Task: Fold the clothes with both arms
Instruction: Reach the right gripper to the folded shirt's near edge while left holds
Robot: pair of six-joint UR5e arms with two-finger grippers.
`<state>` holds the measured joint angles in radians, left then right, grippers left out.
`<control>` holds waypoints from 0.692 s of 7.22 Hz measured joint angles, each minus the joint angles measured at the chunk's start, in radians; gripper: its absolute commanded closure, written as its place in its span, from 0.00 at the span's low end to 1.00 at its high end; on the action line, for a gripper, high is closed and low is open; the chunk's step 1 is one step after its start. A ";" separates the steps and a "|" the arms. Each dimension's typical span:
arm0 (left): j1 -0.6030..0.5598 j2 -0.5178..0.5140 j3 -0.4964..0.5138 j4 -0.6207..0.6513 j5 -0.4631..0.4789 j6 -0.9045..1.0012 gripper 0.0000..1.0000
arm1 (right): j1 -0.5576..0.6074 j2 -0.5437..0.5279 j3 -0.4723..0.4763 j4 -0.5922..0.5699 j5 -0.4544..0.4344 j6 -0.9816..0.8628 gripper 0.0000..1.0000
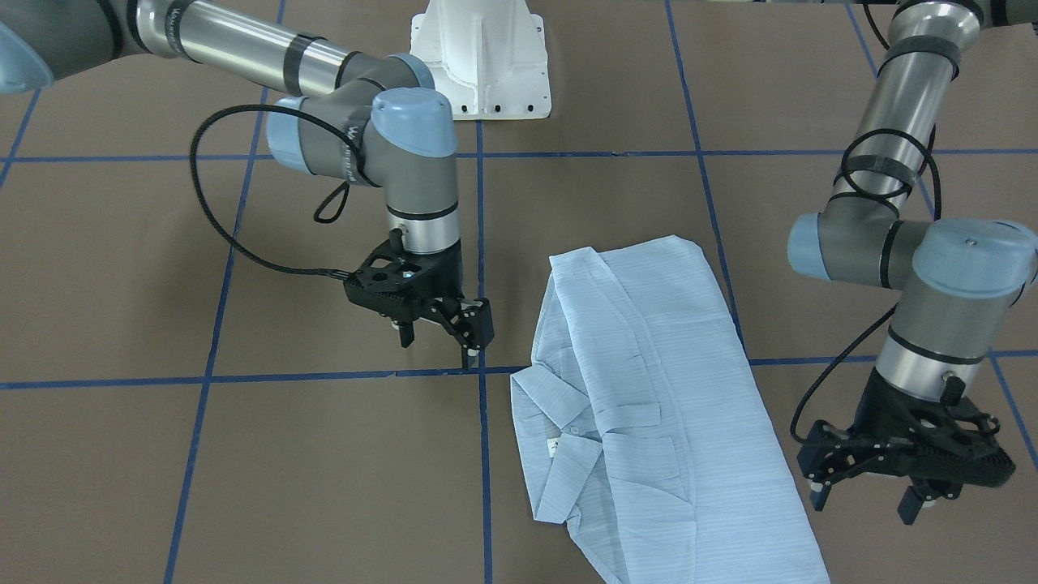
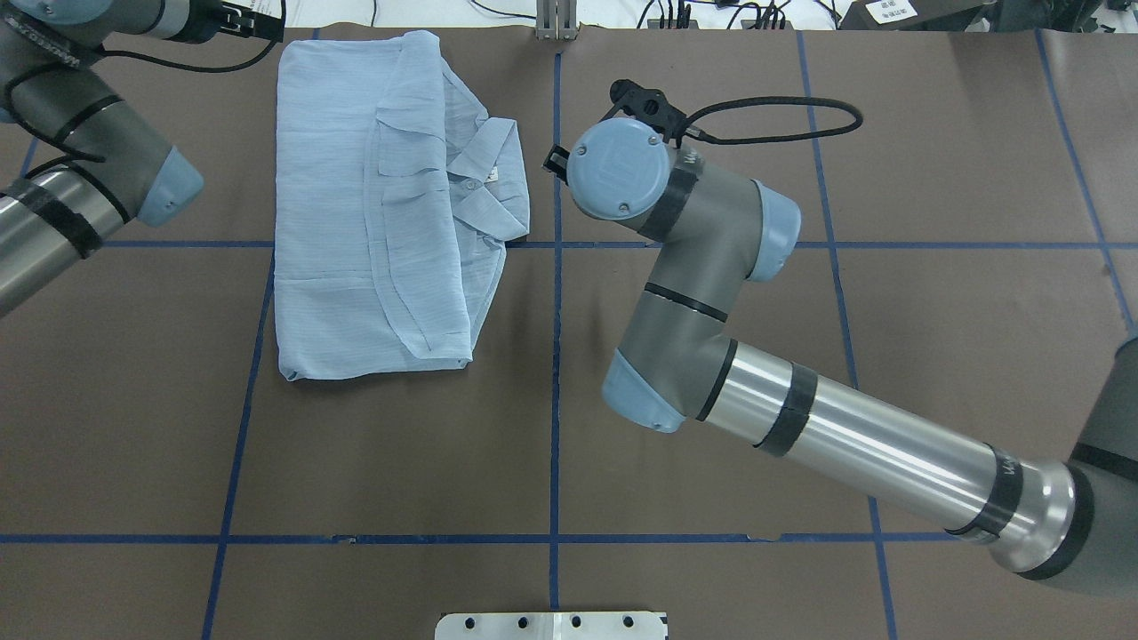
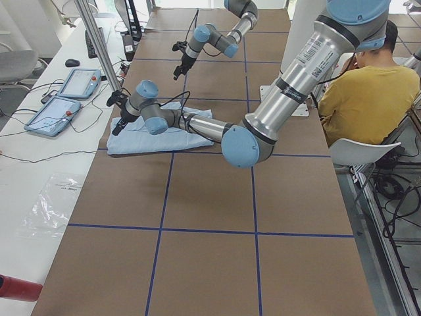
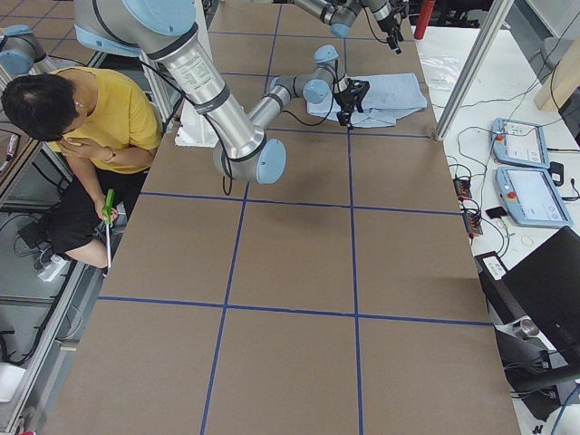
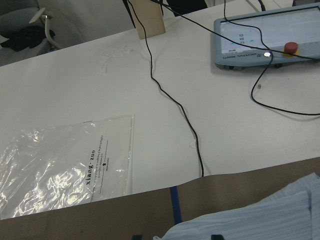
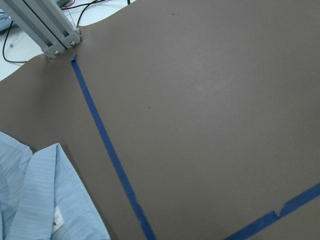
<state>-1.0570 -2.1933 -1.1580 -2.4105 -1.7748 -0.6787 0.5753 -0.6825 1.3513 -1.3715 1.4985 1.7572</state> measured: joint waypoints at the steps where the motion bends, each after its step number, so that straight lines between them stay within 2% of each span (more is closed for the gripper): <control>1: 0.003 0.026 -0.031 -0.002 -0.005 -0.006 0.00 | -0.020 0.062 -0.084 0.001 -0.002 0.079 0.17; 4: 0.011 0.061 -0.064 -0.004 -0.008 -0.014 0.00 | -0.057 0.161 -0.247 0.022 -0.018 0.167 0.25; 5: 0.012 0.069 -0.071 -0.004 -0.008 -0.014 0.00 | -0.059 0.183 -0.304 0.068 -0.035 0.172 0.27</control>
<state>-1.0454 -2.1243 -1.2288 -2.4145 -1.7824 -0.6931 0.5160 -0.4997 1.0477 -1.3038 1.4638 1.9290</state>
